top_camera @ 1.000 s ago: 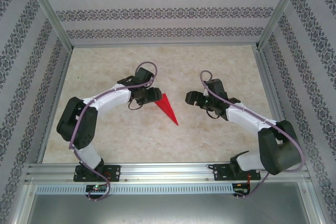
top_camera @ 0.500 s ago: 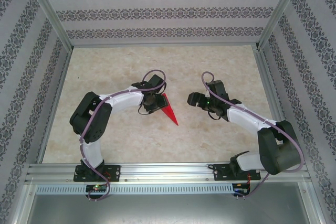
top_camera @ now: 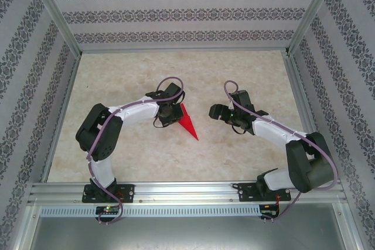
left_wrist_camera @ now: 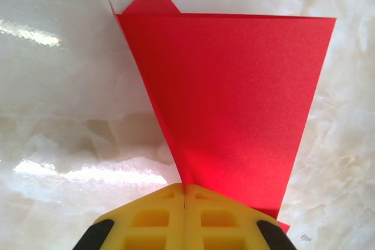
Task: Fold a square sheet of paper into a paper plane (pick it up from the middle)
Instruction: Turn over a paper plane at the center of the table, then move the paper plane to the center of the table.
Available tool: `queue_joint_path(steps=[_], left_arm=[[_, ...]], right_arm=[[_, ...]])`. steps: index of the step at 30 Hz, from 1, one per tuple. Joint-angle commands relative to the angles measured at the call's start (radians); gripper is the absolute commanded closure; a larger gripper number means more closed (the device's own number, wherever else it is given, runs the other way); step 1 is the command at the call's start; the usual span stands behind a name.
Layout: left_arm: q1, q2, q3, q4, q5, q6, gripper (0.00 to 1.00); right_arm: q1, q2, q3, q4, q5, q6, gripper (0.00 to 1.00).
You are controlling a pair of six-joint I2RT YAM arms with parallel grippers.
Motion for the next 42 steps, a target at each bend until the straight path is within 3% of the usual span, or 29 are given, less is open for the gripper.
queue_joint_path(steps=[1, 11, 18, 22, 27, 42], left_arm=[[-0.010, -0.031, 0.002, 0.051, 0.007, 0.053, 1.00], [-0.010, -0.075, -0.001, 0.314, 0.308, 0.243, 1.00], [-0.010, -0.026, -0.057, 0.431, 0.402, 0.267, 1.00], [-0.009, 0.028, -0.087, 0.465, 0.426, 0.282, 1.00], [-0.001, 0.066, -0.122, 0.485, 0.431, 0.298, 1.00], [0.013, 0.090, -0.139, 0.473, 0.430, 0.318, 1.00]], right_arm=[[-0.012, -0.045, -0.006, 0.010, -0.032, 0.005, 0.15], [-0.002, -0.174, -0.095, 0.136, -0.108, 0.087, 0.16], [0.097, -0.148, -0.075, 0.129, -0.030, 0.089, 0.30], [0.159, -0.094, -0.047, 0.110, 0.027, 0.087, 0.46], [0.212, -0.026, -0.018, 0.079, 0.091, 0.102, 0.56], [0.271, 0.087, 0.056, 0.007, 0.103, 0.084, 0.63]])
